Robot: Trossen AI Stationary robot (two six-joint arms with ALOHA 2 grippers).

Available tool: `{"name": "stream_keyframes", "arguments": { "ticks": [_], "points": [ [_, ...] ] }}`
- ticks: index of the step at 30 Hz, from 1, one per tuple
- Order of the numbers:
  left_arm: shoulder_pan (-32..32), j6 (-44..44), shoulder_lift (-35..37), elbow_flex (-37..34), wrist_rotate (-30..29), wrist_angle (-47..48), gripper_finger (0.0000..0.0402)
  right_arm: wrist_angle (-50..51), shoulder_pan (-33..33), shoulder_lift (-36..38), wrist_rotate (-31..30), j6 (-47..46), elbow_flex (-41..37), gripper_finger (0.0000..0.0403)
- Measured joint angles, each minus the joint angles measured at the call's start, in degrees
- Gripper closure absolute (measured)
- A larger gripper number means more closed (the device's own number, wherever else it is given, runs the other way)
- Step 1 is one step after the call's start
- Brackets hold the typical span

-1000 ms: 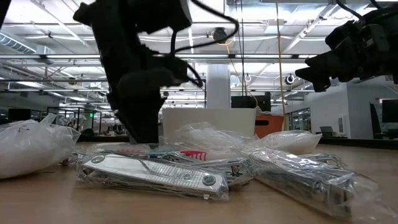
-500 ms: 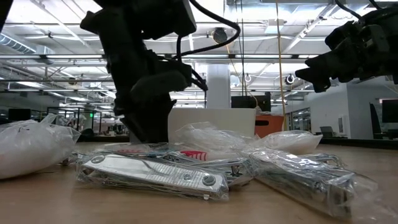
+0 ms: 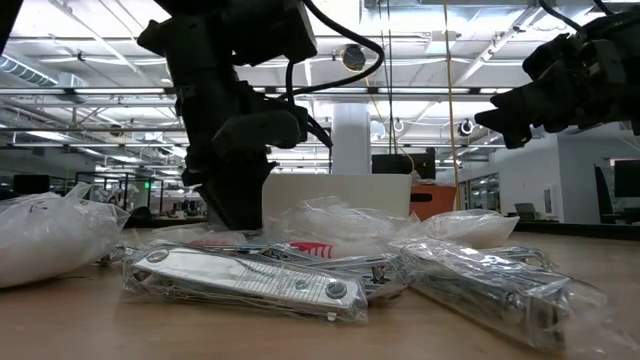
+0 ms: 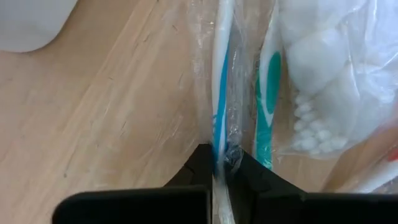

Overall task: Pick & Place Travel size toiletries
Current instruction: Put the blue toothbrush into the black bin

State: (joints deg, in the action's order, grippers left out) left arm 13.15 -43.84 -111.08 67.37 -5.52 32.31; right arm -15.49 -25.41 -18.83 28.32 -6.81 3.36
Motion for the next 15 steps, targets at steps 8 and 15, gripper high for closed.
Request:
{"name": "stream_keyframes", "arguments": {
  "ticks": [8, 15],
  "points": [
    [0.00, 1.89, 3.51, 0.31, 0.34, 3.03, 0.0394, 0.44, 0.00, 0.00, -0.01, 0.00, 0.02, 0.0195],
    [1.13, 1.61, 9.38, 0.46, -7.57, 6.23, 0.0393, 0.52, 0.00, 0.00, -0.02, 0.00, 0.01, 0.0195]
  ]
}}
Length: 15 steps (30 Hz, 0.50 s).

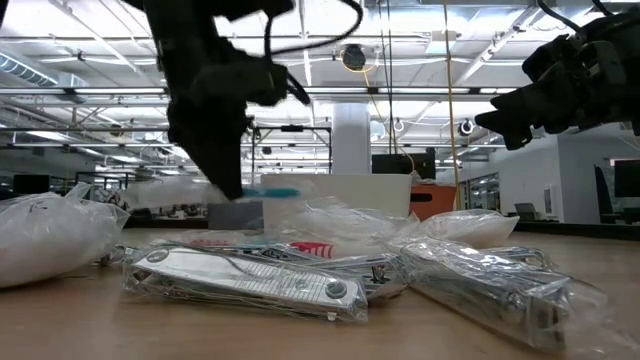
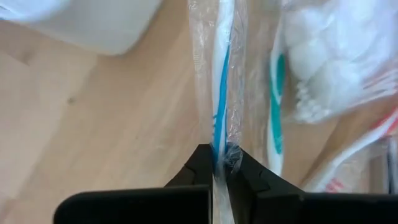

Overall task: Pick & Place Travel size toiletries
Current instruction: Put the blue toothbrush into the black bin

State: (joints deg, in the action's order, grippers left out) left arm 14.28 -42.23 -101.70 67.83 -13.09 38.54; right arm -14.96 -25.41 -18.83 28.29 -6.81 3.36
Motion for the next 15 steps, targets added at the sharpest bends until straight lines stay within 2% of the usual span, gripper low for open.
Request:
{"name": "stream_keyframes", "arguments": {
  "ticks": [8, 15],
  "points": [
    [2.57, 5.27, 7.32, 0.04, -12.06, -0.10, 0.0391, 0.14, 0.00, 0.00, 0.02, 0.00, -0.01, 0.0195],
    [4.64, 10.34, 11.01, 0.04, -17.48, -3.62, 0.0390, 0.24, 0.01, 0.00, 0.02, 0.01, 0.01, 0.0195]
  ]
}}
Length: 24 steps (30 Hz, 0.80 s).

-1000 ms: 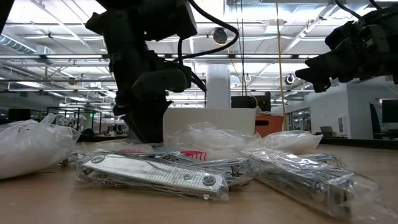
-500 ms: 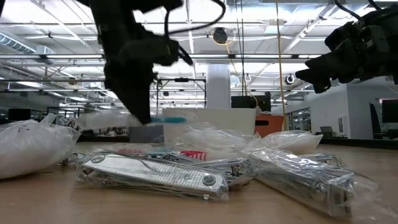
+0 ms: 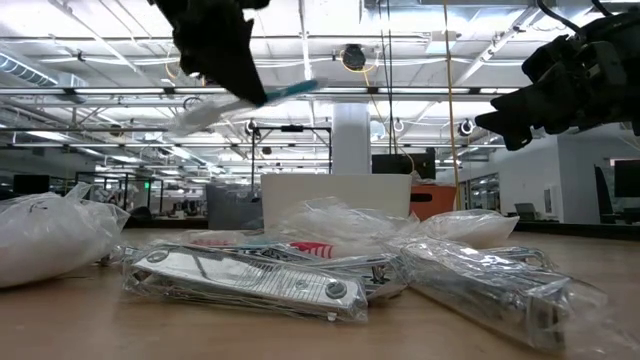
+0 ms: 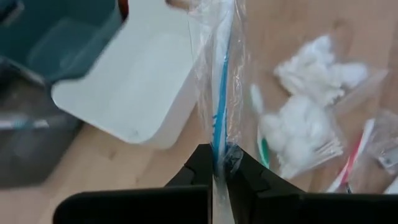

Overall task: Pick & Place Travel size toiletries
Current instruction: Put the blue toothbrush into the black bin

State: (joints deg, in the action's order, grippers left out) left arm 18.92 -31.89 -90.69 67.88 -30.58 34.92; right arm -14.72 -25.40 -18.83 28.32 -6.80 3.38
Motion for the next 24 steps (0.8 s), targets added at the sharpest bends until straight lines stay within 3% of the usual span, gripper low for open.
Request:
{"name": "stream_keyframes", "arguments": {
  "ticks": [8, 19, 24],
  "points": [
    [0.12, 6.72, 2.35, -6.73, 1.59, -15.00, 0.0392, 0.02, -0.01, 0.00, 0.00, 0.19, 0.00, 0.0195],
    [-1.31, 12.86, 12.43, -28.20, 2.03, -48.21, 0.0393, 0.20, -0.01, 0.00, 0.00, 0.19, 0.00, 0.0195],
    [-5.13, 17.26, 17.35, -35.60, 0.13, -62.82, 0.0392, 0.07, 0.01, -0.01, -0.07, 0.21, -0.02, 0.0195]
  ]
}}
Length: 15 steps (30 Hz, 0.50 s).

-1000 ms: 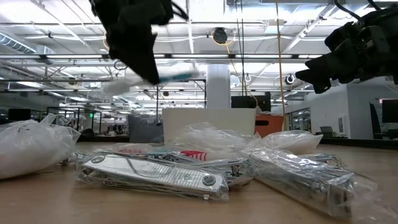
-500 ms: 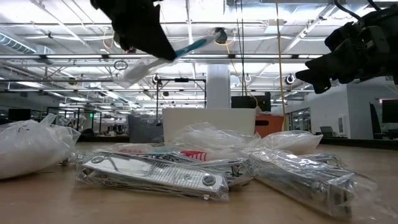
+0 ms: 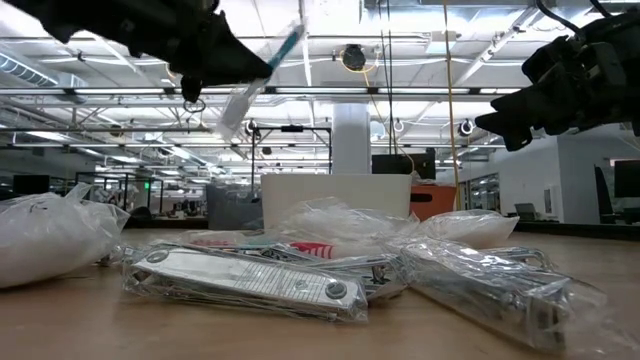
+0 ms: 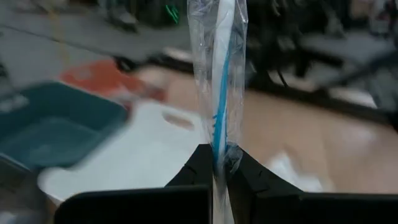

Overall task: Pick & Place Travel size toiletries
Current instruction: Put the blue toothbrush into the black bin

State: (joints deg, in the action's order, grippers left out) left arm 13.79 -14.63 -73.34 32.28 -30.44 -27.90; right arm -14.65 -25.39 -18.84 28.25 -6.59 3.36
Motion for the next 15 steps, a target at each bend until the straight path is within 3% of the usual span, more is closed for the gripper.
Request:
{"name": "stream_keyframes", "arguments": {
  "ticks": [9, 15],
  "points": [
    [-14.34, 0.28, 1.38, -2.59, -2.90, -5.24, 0.0396, -0.03, 0.01, 0.01, -0.13, -0.04, 0.01, 0.0195],
    [-26.83, -9.95, 0.76, -2.10, -5.05, -5.30, 0.0387, -0.05, -0.01, 0.01, -0.15, -0.02, 0.00, 0.0195]
  ]
}}
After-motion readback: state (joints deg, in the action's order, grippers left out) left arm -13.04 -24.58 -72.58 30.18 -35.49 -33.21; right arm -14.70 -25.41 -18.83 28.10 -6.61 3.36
